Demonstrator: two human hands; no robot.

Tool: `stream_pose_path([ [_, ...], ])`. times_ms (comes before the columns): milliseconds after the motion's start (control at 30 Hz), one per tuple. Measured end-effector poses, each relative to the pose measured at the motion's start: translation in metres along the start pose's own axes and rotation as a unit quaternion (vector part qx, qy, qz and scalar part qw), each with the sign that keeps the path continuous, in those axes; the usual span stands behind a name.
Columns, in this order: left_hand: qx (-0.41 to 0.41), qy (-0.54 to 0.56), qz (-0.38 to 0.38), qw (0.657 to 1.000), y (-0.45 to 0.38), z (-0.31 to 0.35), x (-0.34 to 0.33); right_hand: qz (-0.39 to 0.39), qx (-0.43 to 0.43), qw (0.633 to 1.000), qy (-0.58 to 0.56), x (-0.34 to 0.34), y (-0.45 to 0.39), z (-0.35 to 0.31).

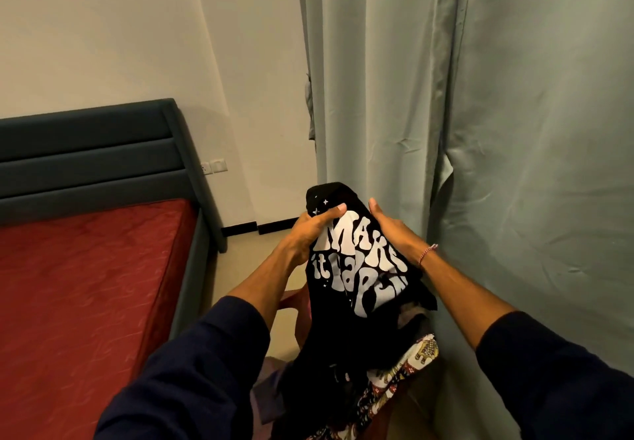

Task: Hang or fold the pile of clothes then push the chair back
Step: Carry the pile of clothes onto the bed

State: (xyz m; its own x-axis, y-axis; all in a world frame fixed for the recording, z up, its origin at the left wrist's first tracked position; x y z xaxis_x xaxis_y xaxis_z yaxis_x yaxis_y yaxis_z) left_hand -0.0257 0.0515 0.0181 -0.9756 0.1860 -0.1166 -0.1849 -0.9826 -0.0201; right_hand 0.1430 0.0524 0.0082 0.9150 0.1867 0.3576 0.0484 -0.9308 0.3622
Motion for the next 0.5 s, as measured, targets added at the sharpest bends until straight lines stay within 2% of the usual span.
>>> stream_pose_path([
  [67, -0.01, 0.008, 0.009, 1.0, 0.007, 0.012, 0.008, -0.07, -0.017, 0.997, -0.005, -0.022, -0.002, 0.014],
  [167, -0.018, 0.011, 0.027, 0.999, 0.015, 0.027, 0.021, -0.17, -0.058, 0.974, -0.136, -0.055, 0.008, 0.029],
  [267, -0.012, 0.0, 0.075, 0.997, 0.027, 0.04, 0.044, -0.25, -0.051, 0.937, -0.238, -0.089, 0.02, 0.013],
  [367, -0.011, -0.01, 0.124, 0.992, 0.044, 0.051, 0.08, -0.312, -0.03, 0.91, -0.271, -0.129, 0.038, -0.023],
  [500, 0.009, 0.003, 0.132, 0.991, 0.078, 0.066, 0.134, -0.369, -0.027, 0.891, -0.263, -0.186, 0.054, -0.059],
])
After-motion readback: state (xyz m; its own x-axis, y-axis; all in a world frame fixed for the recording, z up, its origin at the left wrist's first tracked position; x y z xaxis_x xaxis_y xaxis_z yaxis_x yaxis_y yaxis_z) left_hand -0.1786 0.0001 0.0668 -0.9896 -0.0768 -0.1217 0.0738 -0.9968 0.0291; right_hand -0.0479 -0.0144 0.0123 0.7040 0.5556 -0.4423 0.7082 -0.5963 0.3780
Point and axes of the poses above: each hand's wrist, its own y-axis away from the middle knuckle, its own x-axis out of the back of the hand, z = x × y, the point moved 10 cm from there along -y, towards the middle knuckle, and after that the axes turned 11 degrees about -x, right-handed, at the moved point
